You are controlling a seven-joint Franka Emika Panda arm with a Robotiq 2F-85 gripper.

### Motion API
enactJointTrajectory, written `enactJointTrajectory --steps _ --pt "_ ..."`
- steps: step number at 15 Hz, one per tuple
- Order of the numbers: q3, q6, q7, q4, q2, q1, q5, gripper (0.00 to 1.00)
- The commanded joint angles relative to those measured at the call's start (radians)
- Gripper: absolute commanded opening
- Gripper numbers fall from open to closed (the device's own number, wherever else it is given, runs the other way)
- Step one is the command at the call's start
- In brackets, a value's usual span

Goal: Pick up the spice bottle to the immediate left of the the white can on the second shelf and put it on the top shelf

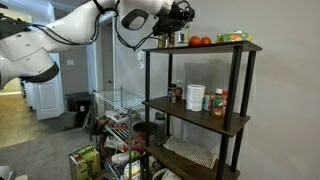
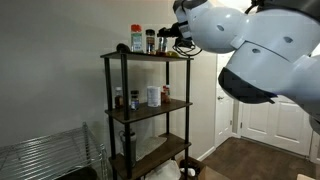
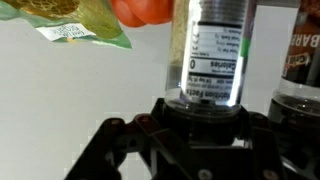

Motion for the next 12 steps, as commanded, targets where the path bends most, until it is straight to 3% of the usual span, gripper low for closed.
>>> enactJointTrajectory --steps 1,7,8,12 --pt "0.038 0.04 0.013 0.019 -0.062 0.003 -0.061 0.35" --pt "0.086 0.074 0.008 0.021 -0.105 0.013 -0.115 0.35" --pt "0.092 0.085 0.009 0.026 -0.112 0.014 -0.127 0.85" --pt "0.117 0.122 0.004 0.027 -0.146 0.032 -0.164 0.99"
